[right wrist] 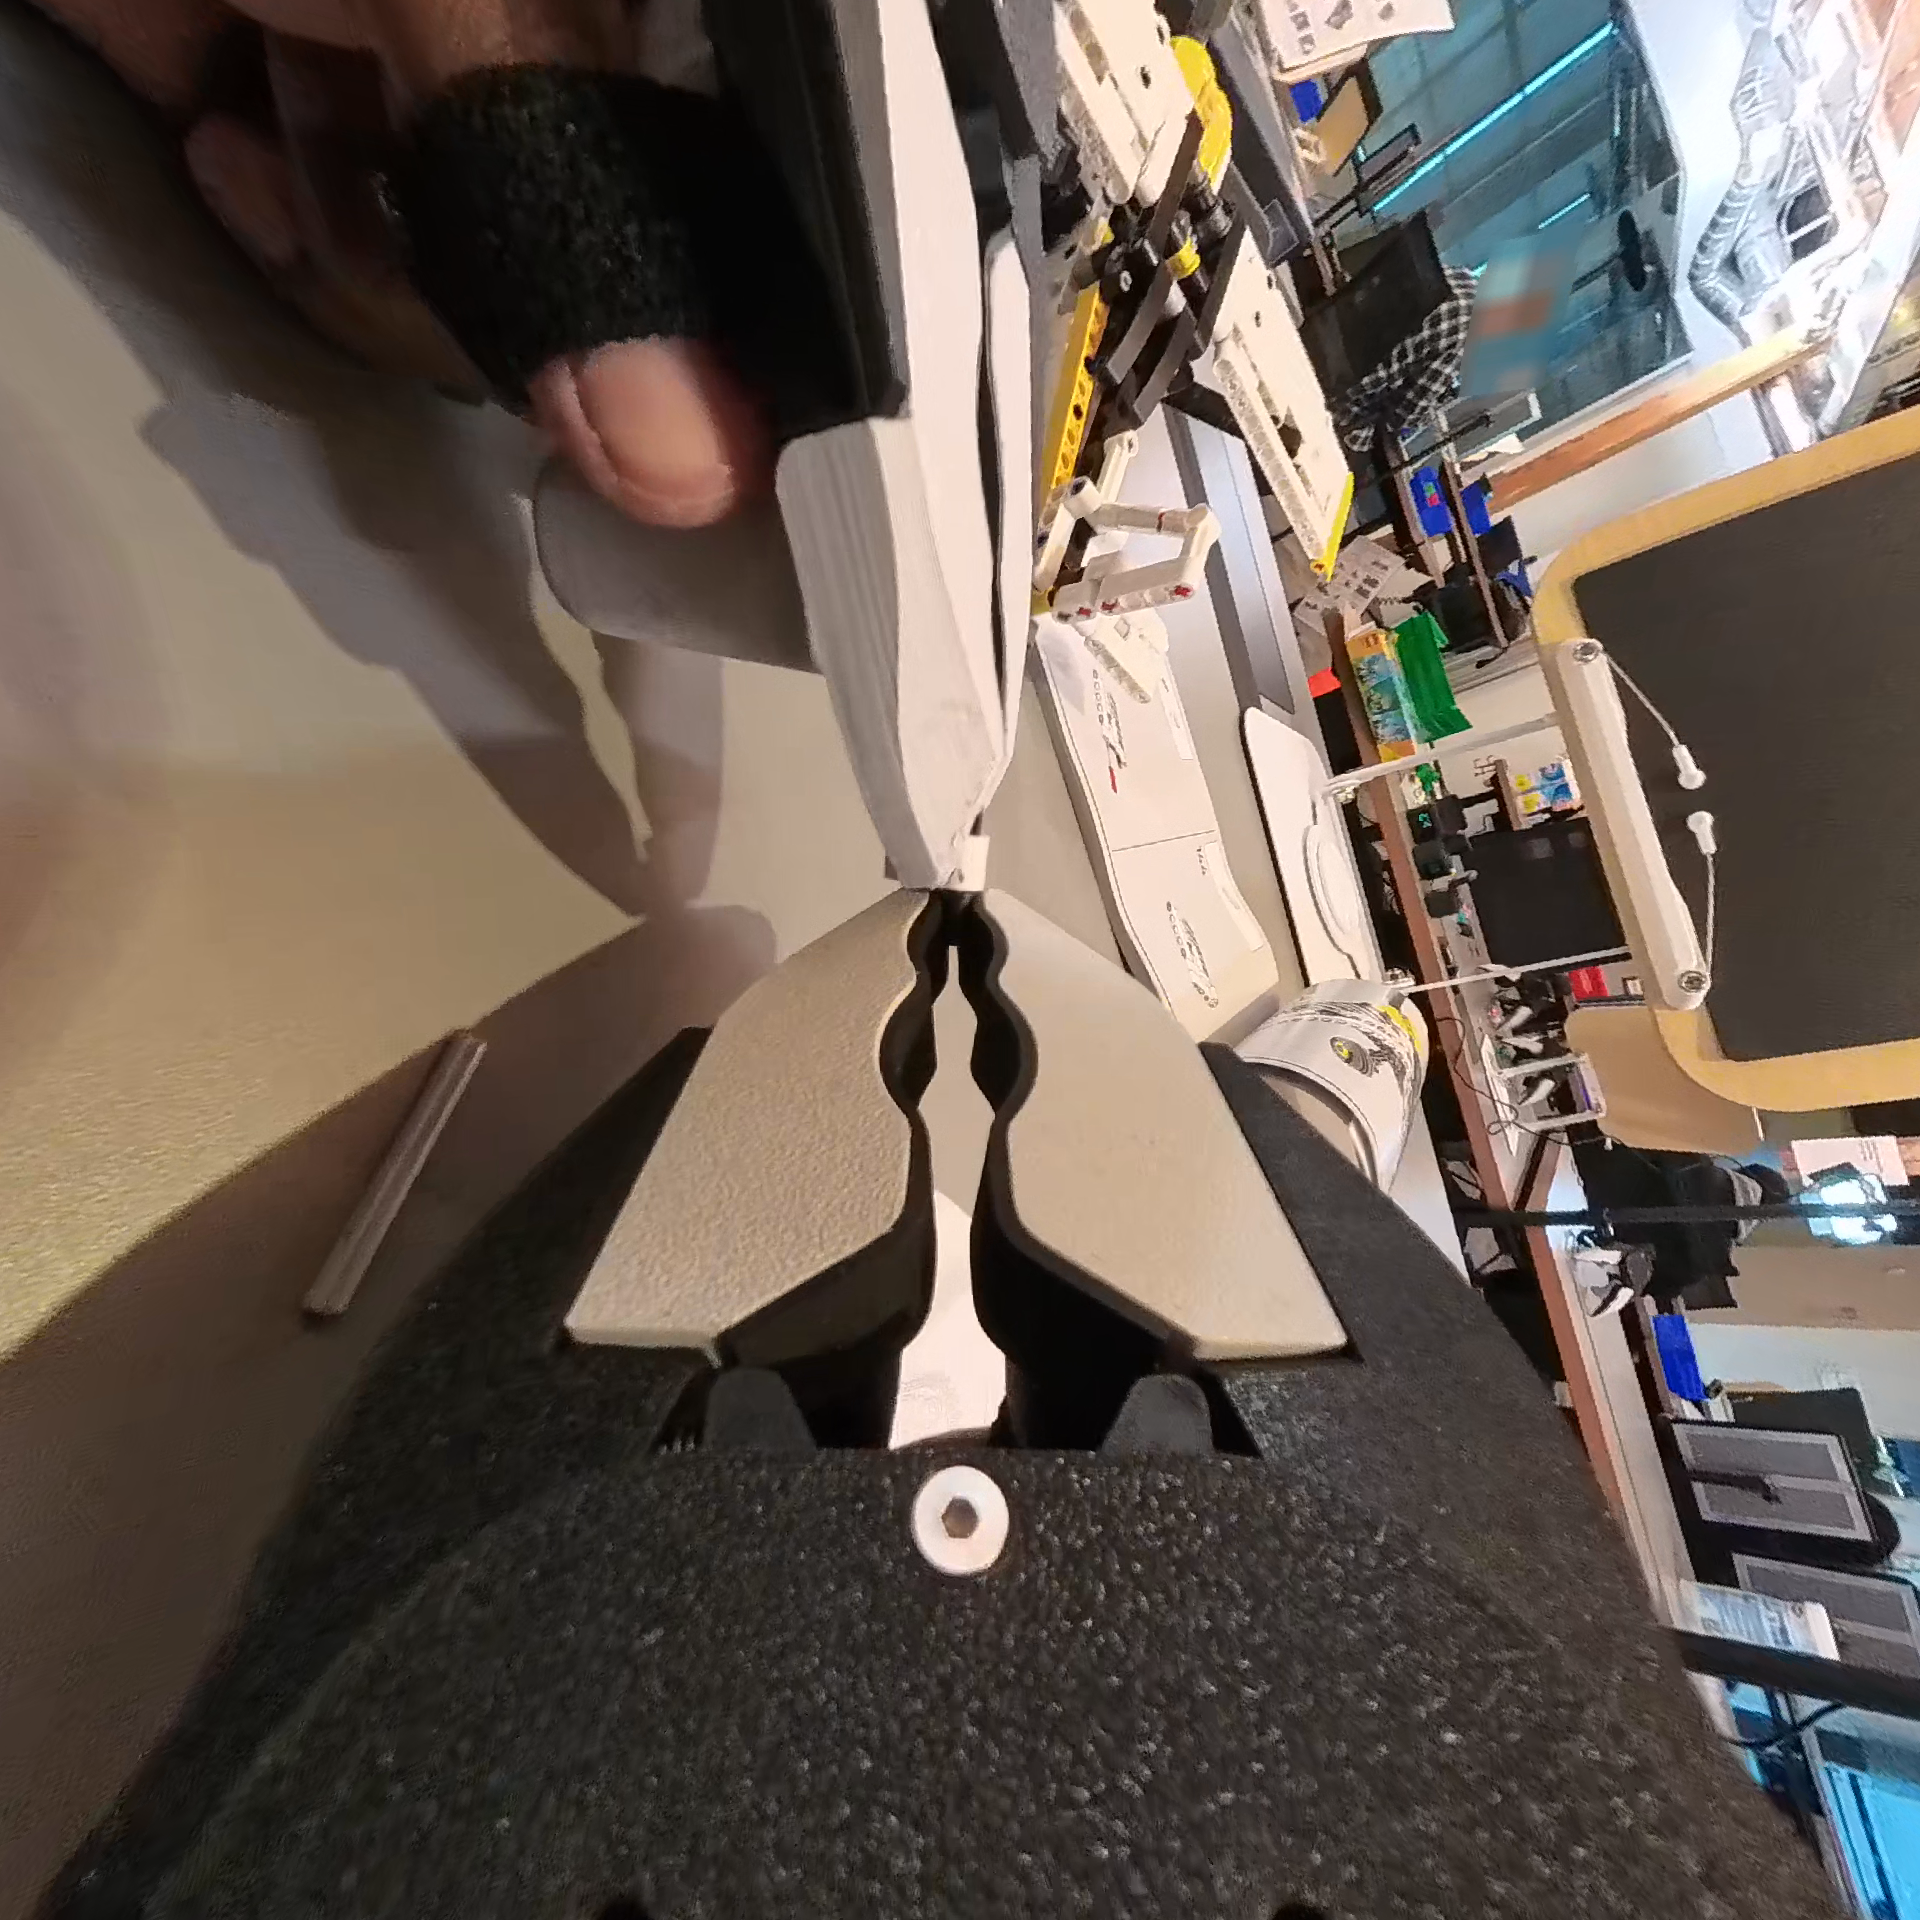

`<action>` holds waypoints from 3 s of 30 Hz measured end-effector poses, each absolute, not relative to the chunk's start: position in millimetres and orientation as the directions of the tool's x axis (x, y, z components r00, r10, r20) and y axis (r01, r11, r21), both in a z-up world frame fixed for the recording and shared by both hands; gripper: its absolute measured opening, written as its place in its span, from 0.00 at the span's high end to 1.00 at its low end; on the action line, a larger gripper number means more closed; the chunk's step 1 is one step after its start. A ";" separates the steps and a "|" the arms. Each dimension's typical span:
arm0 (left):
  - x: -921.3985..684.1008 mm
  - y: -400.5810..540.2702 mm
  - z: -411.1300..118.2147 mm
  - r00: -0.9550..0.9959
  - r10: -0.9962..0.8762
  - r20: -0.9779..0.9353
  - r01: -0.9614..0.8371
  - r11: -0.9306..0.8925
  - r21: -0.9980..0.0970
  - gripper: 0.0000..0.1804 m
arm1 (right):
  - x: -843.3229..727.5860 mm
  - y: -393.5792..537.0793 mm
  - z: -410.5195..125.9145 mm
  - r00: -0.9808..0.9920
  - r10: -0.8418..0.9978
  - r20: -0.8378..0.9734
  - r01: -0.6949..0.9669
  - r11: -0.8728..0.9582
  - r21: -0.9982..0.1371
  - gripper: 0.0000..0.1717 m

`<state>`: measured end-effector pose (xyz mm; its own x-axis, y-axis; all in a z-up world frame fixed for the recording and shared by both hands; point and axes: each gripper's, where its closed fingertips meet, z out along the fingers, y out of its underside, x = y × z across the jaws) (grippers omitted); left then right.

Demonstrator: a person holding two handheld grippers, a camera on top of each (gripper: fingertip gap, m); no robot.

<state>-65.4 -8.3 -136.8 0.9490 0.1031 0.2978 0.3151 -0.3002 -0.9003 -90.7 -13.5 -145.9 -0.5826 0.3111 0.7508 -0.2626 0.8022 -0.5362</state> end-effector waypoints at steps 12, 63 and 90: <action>-64.0 -12.9 -128.3 0.955 0.099 0.281 0.297 -0.257 -0.920 0.95 | -88.1 -12.5 -141.8 -0.594 0.384 0.707 -0.243 0.752 -0.613 0.99; -93.9 12.1 -173.0 0.550 -0.302 -0.779 -0.664 -0.724 -0.188 0.88 | -92.2 9.0 -177.7 -0.788 0.383 0.482 0.005 0.787 -0.617 0.98; -89.4 7.7 -175.8 0.565 -0.299 -0.769 -0.699 -0.670 -0.253 0.91 | -88.2 4.5 -179.1 -0.757 0.277 0.592 -0.136 0.819 -0.557 0.98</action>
